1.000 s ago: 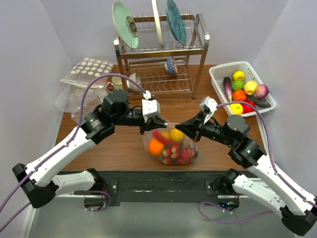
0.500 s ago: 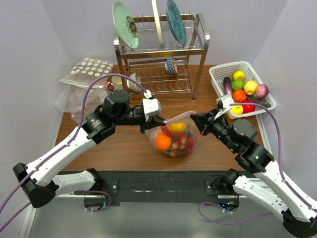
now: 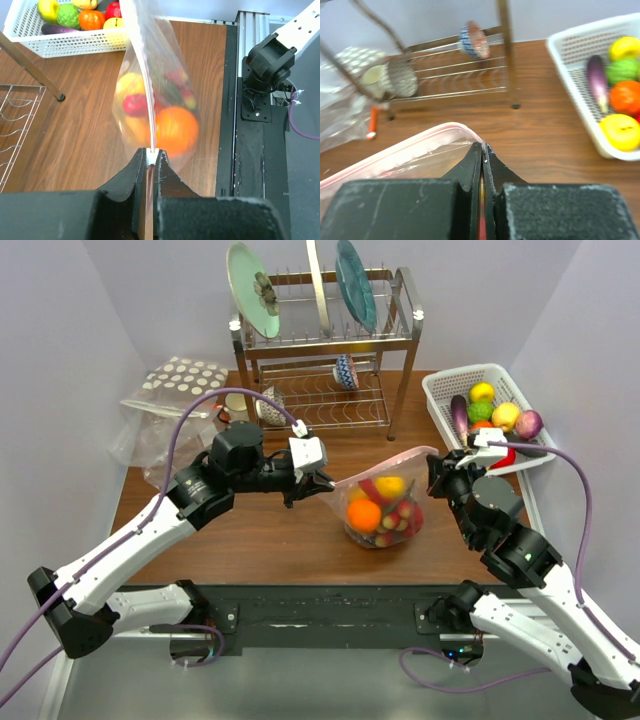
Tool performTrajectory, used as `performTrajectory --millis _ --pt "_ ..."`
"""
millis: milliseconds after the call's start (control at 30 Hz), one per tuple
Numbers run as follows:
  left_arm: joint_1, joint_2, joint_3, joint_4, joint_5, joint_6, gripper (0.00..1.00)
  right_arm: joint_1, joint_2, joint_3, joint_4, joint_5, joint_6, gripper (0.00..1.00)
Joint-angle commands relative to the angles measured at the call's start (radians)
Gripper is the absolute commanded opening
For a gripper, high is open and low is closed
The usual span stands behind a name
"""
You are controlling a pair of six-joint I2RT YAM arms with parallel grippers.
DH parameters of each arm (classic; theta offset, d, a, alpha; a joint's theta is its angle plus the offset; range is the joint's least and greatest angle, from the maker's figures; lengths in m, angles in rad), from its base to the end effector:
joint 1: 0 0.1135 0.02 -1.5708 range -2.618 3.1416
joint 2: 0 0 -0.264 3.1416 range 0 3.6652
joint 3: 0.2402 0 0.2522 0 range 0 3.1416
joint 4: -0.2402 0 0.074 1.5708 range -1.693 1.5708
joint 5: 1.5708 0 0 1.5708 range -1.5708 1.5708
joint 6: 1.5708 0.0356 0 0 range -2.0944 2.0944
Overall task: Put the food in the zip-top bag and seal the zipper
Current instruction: Zip the zipper food storage bag at the center of the board, then place the zipper food storage bag at the center of the board.
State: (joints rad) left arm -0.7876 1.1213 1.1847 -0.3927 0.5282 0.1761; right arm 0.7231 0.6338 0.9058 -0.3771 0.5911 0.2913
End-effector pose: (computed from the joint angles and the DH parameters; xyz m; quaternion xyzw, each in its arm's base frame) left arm 0.1602 -0.1863 0.3928 0.4984 0.6255 -0.3715 0.4715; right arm 0.1107 0.0712 0.3826 0.0380 0.7363 0.1216 0.6646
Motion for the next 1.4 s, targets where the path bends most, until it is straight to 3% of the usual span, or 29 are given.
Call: performTrajectory --millis 0,300,467,633,867,1000,1133,1367 --pt "0.008 -0.017 0.015 -0.04 -0.019 -0.006 0.0 -0.021 -0.017 0.053 0.012 0.312 -0.015 0.0" --pt "0.008 -0.012 0.015 -0.041 -0.04 -0.007 0.0 -0.021 -0.028 0.042 -0.02 0.475 0.017 0.0" --pt "0.008 -0.008 0.021 -0.034 -0.077 -0.024 0.0 -0.021 -0.025 0.01 0.018 0.396 0.003 0.0" --pt "0.008 0.07 0.107 -0.054 -0.282 -0.087 0.0 -0.022 0.081 0.013 0.09 0.273 -0.012 0.0" --pt "0.021 0.28 0.322 -0.12 -0.502 -0.202 0.0 -0.031 0.326 0.071 0.205 0.239 -0.046 0.0" --pt "0.048 0.388 0.388 -0.088 -0.577 -0.271 0.0 -0.097 0.406 0.11 0.254 0.204 -0.031 0.0" --pt "0.086 0.455 0.421 -0.022 -0.631 -0.328 0.0 -0.241 0.475 0.131 0.294 0.05 0.028 0.0" --pt "0.165 0.593 0.501 0.098 -0.634 -0.356 0.0 -0.381 0.624 0.2 0.398 -0.079 0.046 0.0"
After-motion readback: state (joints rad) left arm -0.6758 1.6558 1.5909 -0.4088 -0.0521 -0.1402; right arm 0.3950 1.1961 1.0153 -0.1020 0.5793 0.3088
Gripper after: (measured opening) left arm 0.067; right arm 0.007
